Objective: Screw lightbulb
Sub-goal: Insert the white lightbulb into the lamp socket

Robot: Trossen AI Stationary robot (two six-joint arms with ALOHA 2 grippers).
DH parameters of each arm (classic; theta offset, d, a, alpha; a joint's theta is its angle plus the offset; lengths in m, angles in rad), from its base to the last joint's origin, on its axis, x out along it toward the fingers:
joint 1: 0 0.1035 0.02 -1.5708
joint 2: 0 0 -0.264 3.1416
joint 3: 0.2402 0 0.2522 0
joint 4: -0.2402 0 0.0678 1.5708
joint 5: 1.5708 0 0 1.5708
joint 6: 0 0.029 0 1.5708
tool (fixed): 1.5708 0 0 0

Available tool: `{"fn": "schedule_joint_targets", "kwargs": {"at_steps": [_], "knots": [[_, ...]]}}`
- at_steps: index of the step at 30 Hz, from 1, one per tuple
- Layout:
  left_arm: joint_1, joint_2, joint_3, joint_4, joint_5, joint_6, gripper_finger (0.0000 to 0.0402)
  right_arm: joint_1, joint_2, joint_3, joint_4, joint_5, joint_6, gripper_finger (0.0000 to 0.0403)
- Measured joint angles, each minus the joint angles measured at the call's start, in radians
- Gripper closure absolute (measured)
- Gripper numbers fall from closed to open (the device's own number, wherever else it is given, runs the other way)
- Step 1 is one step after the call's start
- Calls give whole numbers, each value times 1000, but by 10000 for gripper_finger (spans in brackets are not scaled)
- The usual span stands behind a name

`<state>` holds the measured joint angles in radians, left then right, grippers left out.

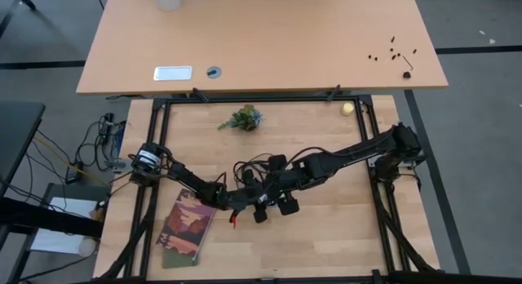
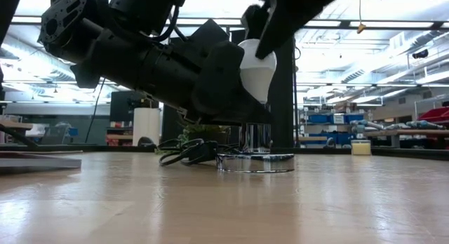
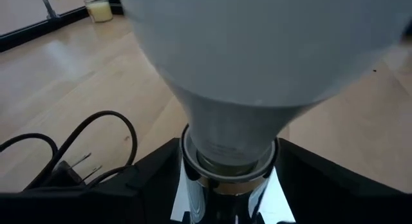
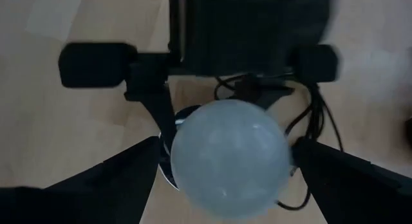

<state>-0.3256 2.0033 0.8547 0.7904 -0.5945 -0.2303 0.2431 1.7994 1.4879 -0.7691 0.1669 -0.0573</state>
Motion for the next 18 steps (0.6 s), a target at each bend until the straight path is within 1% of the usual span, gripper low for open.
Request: {"fn": "schedule_joint_targets", "kwargs": {"at_steps": [7, 11, 14, 18], "knots": [[0, -1, 0, -1, 0, 5, 154, -11, 39, -2, 18, -4, -25, 32], [0, -1, 0, -1, 0, -5, 154, -25, 70, -1, 39, -8, -29, 38], [0, -1, 0, -4, 0, -7, 154, -32, 100, -1, 43, -11, -32, 51], [0, -1, 0, -10, 1, -8, 154, -37, 112, -1, 40, -11, -24, 81]]}}
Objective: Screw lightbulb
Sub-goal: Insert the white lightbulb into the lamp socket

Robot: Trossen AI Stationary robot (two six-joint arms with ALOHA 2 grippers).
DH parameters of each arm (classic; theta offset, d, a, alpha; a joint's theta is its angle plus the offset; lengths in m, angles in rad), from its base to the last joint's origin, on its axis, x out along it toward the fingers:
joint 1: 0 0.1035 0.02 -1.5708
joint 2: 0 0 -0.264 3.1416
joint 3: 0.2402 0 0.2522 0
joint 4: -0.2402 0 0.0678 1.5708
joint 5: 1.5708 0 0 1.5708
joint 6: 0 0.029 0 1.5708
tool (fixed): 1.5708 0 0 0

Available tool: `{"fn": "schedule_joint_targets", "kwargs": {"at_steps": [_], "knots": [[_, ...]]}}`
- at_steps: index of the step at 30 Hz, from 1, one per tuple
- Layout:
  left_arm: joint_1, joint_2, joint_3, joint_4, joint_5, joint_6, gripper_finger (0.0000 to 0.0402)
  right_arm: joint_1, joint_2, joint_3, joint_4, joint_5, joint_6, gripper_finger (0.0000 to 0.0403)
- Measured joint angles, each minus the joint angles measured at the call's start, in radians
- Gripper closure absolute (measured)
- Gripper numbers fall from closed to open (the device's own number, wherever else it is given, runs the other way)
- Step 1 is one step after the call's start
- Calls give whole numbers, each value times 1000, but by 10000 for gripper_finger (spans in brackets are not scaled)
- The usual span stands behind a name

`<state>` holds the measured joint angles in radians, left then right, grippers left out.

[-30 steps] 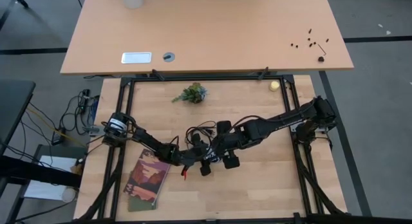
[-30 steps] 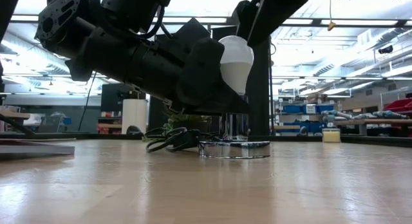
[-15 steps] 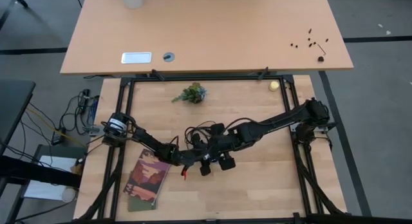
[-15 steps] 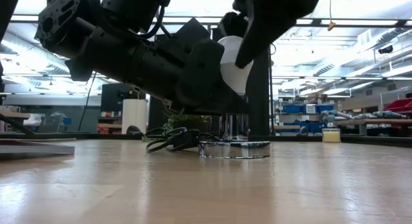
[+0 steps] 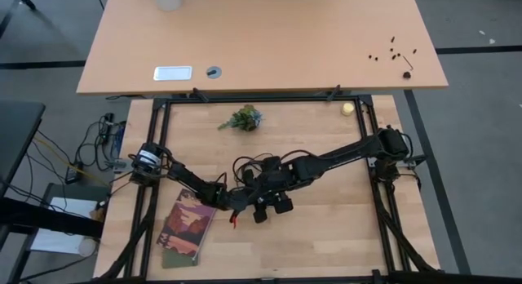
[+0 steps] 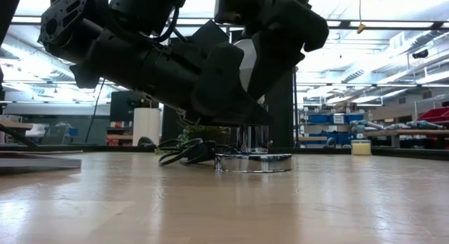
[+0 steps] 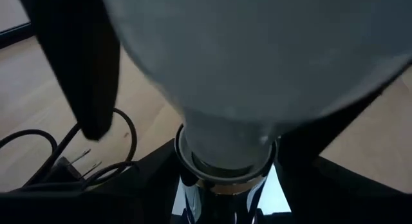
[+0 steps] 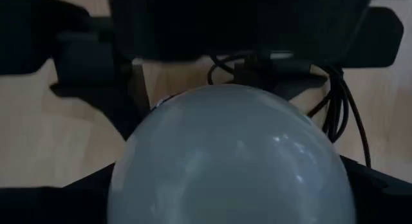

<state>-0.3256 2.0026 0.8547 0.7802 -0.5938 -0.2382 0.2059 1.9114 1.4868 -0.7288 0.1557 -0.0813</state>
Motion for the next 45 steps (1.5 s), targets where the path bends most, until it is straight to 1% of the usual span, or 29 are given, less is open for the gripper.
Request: {"fn": "schedule_joint_targets", "kwargs": {"at_steps": [6, 10, 13, 20, 24, 26, 29, 31, 36, 39, 42, 45], "knots": [[0, 0, 0, 0, 0, 3, 154, 0, 0, 0, -10, -1, 84, 129], [0, 0, 0, 0, 0, 1, 154, 0, 0, 0, -13, -1, 183, 151], [0, 0, 0, 3, 0, -12, 154, 0, 0, 0, -16, -1, 281, 153], [0, 0, 0, 12, -12, -35, 154, 2, -1, 0, -37, -2, 573, 129], [0, 0, 0, 5, -24, -35, 154, 6, -1, 0, -47, -3, 714, 134], [1, 0, 0, 1, -26, -35, 154, 10, -1, 0, -45, 2, 749, 140], [0, 0, 0, -5, -26, -36, 154, 17, 0, 0, -33, 2, 749, 143], [0, 0, 0, -23, -26, -36, 154, 21, -4, 0, -37, 3, 720, 140], [0, 0, 0, -54, -26, -58, 154, 22, -34, 0, -48, -14, 620, 118], [0, 0, 0, -49, -26, -57, 154, 20, -40, 0, -92, -30, 564, 101], [0, 0, 0, -44, -26, -57, 154, 14, -40, 16, -159, -75, 500, 87], [0, 0, 0, -41, -26, -32, 154, 14, -45, 45, -202, -74, 429, 76]]}}
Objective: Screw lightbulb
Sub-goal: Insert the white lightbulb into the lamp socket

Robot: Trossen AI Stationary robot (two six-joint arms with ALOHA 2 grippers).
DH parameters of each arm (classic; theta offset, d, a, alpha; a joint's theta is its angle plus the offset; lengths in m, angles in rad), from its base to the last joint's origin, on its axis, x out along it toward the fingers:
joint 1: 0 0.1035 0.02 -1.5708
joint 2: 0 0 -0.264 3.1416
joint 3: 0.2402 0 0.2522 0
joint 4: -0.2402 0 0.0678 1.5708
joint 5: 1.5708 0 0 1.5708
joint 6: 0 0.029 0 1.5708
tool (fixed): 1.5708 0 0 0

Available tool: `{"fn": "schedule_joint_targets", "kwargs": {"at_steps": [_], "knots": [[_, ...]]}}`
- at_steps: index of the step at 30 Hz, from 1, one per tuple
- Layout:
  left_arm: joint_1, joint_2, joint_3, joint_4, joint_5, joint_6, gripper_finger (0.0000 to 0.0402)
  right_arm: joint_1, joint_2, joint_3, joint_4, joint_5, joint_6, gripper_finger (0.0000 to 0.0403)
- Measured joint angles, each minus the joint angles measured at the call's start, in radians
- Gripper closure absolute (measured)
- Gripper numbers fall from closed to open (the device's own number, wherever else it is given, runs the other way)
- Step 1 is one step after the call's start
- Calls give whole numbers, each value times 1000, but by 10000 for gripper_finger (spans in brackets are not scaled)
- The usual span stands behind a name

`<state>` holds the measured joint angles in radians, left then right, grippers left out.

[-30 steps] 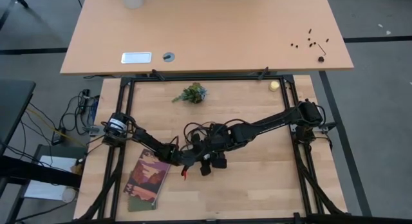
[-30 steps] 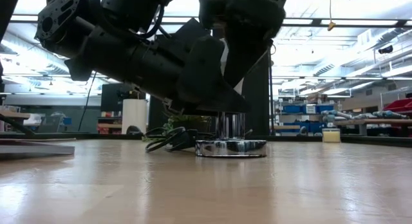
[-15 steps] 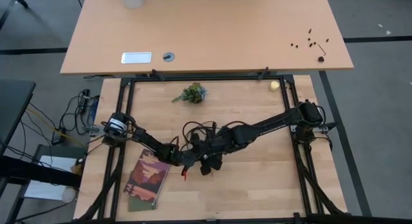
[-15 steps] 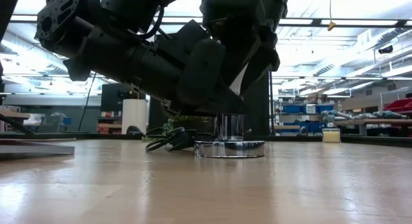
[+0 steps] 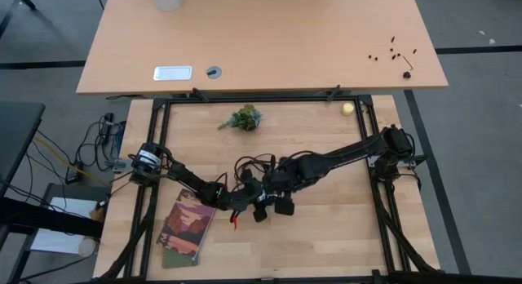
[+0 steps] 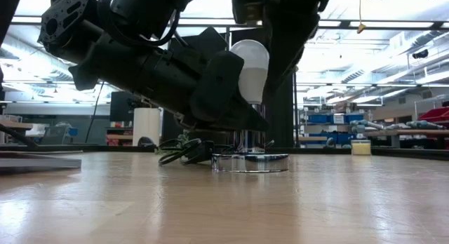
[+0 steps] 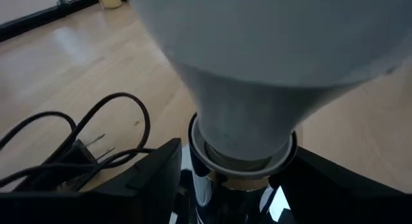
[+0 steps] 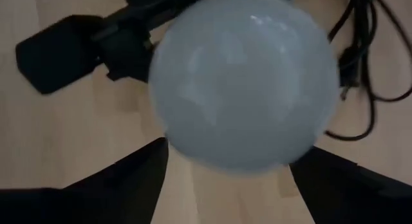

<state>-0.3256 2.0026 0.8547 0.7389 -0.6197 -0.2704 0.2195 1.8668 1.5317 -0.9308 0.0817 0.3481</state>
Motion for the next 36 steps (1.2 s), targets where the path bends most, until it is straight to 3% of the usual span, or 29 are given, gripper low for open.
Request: {"fn": "schedule_joint_targets", "kwargs": {"at_steps": [5, 13, 17, 25, 31, 36], "knots": [[-2, 0, 0, 2, 0, 17, 154, 1, 0, 59, -57, 11, -192, 67], [-22, 0, 0, 51, 0, 84, 134, 2, 0, 89, -101, 11, -737, 64], [-24, -1, 0, 52, 0, 106, 131, 2, 0, 89, -96, 25, -901, 64], [-23, -3, 0, 51, -11, 105, 133, 6, 0, 89, -73, 45, -945, 63], [-24, -4, 0, 39, -11, 113, 133, 10, -2, 89, -79, 164, -883, 65], [-36, -39, 0, -42, -13, 129, 133, 7, -4, 116, -152, 103, -783, 58]]}}
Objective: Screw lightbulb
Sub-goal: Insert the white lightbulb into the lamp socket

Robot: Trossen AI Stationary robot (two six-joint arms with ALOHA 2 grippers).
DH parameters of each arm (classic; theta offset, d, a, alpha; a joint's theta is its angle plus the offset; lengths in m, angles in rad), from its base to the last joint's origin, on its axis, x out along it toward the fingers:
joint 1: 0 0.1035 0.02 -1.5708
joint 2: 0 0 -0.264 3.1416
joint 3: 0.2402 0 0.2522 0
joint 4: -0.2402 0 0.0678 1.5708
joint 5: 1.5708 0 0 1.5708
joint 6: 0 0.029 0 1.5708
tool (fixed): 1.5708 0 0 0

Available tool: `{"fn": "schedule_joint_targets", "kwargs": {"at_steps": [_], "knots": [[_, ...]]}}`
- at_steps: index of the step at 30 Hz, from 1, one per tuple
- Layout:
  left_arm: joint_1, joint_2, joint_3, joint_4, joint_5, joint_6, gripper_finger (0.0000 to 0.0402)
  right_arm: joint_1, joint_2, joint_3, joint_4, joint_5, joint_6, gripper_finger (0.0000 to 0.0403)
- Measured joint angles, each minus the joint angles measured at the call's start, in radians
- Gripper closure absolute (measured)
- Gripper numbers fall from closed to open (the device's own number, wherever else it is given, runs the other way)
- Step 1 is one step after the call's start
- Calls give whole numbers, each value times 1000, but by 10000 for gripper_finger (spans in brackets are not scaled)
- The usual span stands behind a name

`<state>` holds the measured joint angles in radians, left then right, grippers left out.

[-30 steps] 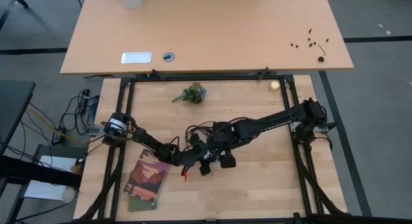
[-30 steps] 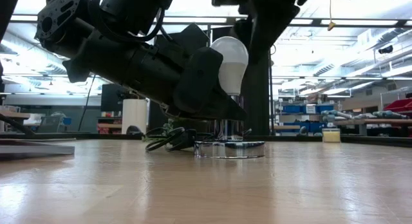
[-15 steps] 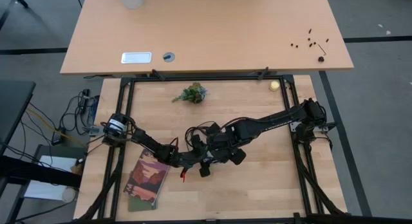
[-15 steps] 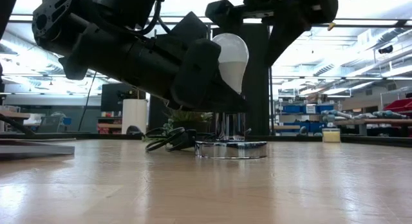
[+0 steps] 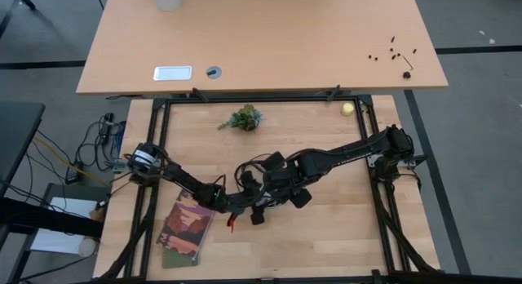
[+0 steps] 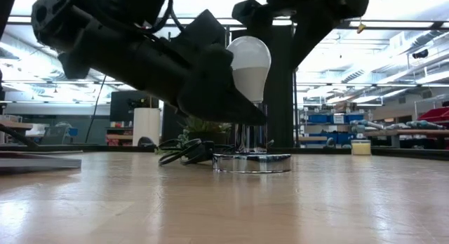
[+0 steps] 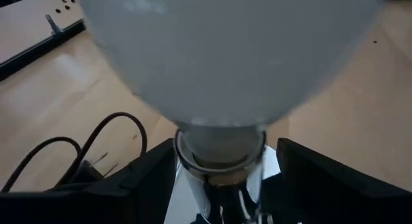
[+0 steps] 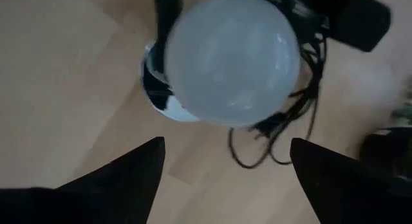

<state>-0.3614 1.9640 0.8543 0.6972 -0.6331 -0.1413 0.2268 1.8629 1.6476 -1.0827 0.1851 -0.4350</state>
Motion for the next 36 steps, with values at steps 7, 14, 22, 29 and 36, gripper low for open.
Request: {"fn": "schedule_joint_targets", "kwargs": {"at_steps": [7, 14, 22, 29, 36], "knots": [[-12, -40, 0, -86, -2, -10, 133, 4, -1, 30, -19, -3, 96, 51], [-14, -56, -1, -128, -2, -27, 133, 12, 0, 54, -37, -56, 187, 51], [-15, -88, -7, -193, 7, -63, 133, 19, -1, 54, -34, -56, 232, 51], [-15, -151, -59, -198, 6, -100, 133, 19, 0, 54, -5, -57, 250, 51], [-15, -152, -62, -193, 34, -111, 133, 18, 0, 54, -1, -57, 260, 51]]}}
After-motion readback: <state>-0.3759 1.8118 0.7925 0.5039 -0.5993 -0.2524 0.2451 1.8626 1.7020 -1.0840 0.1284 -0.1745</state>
